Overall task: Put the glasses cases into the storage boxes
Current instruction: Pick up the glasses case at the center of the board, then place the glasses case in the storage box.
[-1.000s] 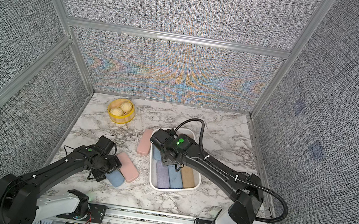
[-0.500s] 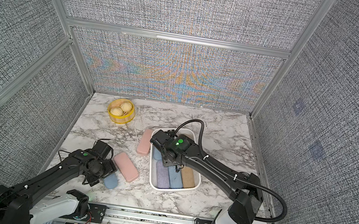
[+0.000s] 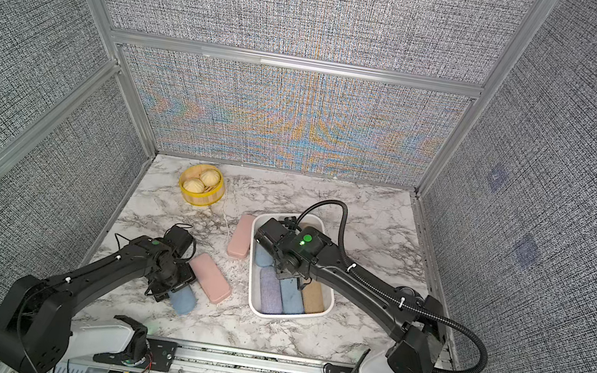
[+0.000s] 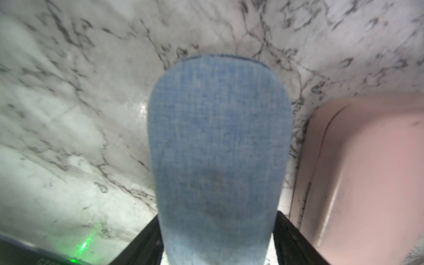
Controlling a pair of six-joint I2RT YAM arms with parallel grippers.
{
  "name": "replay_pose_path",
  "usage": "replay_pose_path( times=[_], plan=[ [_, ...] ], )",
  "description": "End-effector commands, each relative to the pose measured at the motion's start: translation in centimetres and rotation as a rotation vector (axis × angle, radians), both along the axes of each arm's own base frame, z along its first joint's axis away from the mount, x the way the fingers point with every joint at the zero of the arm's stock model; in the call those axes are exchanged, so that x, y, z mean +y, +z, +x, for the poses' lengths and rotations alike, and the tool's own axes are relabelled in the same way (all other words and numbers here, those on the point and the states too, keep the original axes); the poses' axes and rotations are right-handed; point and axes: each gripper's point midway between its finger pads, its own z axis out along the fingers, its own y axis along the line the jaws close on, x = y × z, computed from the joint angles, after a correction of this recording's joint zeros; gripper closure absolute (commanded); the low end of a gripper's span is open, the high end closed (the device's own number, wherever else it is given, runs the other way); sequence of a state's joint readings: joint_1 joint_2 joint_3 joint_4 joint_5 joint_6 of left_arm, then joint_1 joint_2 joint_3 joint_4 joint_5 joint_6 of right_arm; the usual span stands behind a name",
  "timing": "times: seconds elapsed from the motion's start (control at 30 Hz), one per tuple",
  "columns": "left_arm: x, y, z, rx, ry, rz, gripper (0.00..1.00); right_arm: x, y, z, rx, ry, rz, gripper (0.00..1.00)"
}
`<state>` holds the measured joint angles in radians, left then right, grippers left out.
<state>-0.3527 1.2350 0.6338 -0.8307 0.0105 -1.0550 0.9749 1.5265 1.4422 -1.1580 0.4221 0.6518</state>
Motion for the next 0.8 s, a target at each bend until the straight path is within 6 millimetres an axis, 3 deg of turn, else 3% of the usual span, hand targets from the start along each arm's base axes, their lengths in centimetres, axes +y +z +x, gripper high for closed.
replay_pose_path(
  times=[0.0,0.07,0.27,0.47,0.63,0.77],
  plan=[
    [0.7,0.4,-0.6,0.014,-0.013,0.032,0.33,-0.9,0.5,0.1,-0.022,-0.019,-0.021,0.3],
    [0.6,0.7,-0.6,0.004,-0.021,0.024,0.42,-1.3,0.8,0.2,-0.033,-0.025,-0.021,0.31],
    [0.5,1.5,-0.6,-0.021,-0.031,0.014,0.55,-2.8,0.9,0.1,-0.039,-0.067,0.019,0.31],
    [0.1,2.6,0.0,-0.038,-0.06,-0.002,0.61,-4.8,1.1,-0.2,-0.043,-0.12,0.047,0.31],
    [-2.0,7.6,2.9,-0.159,-0.137,-0.086,0.62,-7.9,0.3,-0.1,-0.031,-0.248,0.072,0.31],
    [-5.6,12.6,6.7,-0.273,-0.236,-0.184,0.62,-10.0,-1.0,0.1,0.008,-0.347,0.12,0.31]
  ],
)
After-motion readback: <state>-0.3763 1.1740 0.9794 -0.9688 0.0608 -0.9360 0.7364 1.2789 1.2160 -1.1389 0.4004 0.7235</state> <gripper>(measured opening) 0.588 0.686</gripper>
